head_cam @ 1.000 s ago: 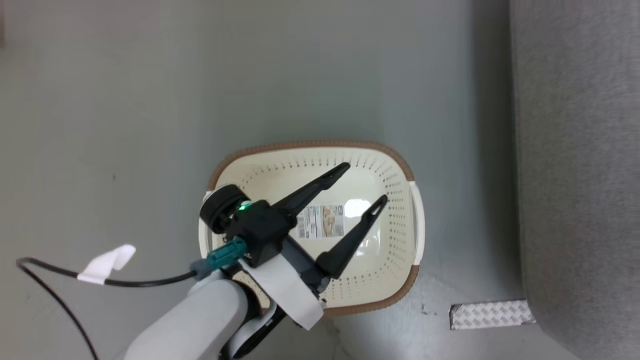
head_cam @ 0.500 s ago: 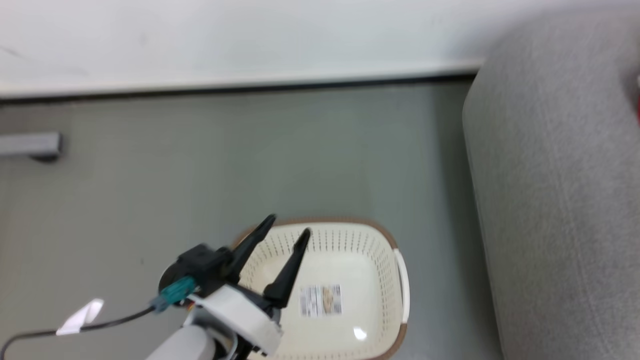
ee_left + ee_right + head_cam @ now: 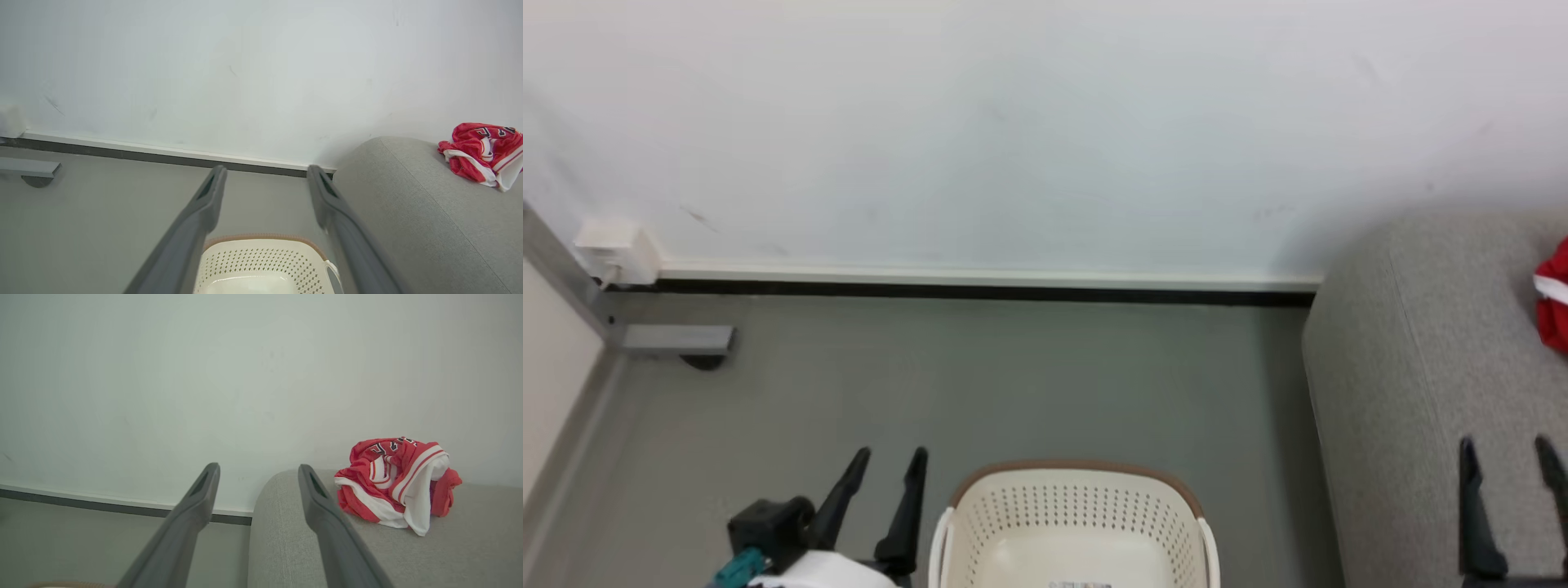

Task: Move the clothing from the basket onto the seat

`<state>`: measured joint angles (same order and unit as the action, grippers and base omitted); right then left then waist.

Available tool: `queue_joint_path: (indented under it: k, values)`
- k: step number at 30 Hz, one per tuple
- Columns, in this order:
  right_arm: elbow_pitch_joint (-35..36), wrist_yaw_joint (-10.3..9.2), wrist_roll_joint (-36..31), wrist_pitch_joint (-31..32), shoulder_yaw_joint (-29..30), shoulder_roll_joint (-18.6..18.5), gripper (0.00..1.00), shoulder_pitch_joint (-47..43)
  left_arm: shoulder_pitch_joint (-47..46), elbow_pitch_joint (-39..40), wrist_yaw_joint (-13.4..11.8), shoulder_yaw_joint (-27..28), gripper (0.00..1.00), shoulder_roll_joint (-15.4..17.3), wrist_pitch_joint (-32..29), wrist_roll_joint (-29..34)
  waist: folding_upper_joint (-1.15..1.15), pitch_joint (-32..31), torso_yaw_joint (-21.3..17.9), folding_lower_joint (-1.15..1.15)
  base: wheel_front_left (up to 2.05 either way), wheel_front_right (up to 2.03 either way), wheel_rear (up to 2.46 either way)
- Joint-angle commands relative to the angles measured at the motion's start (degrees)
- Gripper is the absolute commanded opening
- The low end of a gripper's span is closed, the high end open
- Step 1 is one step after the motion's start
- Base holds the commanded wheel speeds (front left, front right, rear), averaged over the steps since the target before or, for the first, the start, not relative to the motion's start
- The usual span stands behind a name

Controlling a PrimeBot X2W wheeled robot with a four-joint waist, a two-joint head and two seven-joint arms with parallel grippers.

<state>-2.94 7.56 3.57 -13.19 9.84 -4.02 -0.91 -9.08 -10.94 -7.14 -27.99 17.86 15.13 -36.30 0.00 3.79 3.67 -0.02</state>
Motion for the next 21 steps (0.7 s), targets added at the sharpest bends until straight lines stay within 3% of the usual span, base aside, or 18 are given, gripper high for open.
queue_joint_path:
  k: [1, 8, 21]
  values:
    - [-0.53, -0.15, 1.24, -0.62, -0.39, 0.39, 1.00, -2.24, 2.12, -0.07, -0.44, 2.04, 1.00, -0.63, -0.01, 1.15, 0.00, -3.34, 2.53, 0.02, 0.00, 0.00, 0.00]
    - [-3.32, -0.15, 2.29, -1.91, -1.45, 1.15, 1.00, -7.28, 7.66, 0.67, -0.99, 8.65, 1.00, -3.90, 0.01, 8.84, 0.00, -5.93, 4.13, 0.02, 0.00, 0.00, 0.00]
    - [-7.52, -0.15, 4.01, -2.01, -3.08, 1.10, 1.00, -8.66, 12.72, -0.14, 3.11, 13.96, 1.00, -8.28, 0.02, 17.41, 0.00, -7.65, 4.42, 0.02, 0.00, 0.00, 0.00]
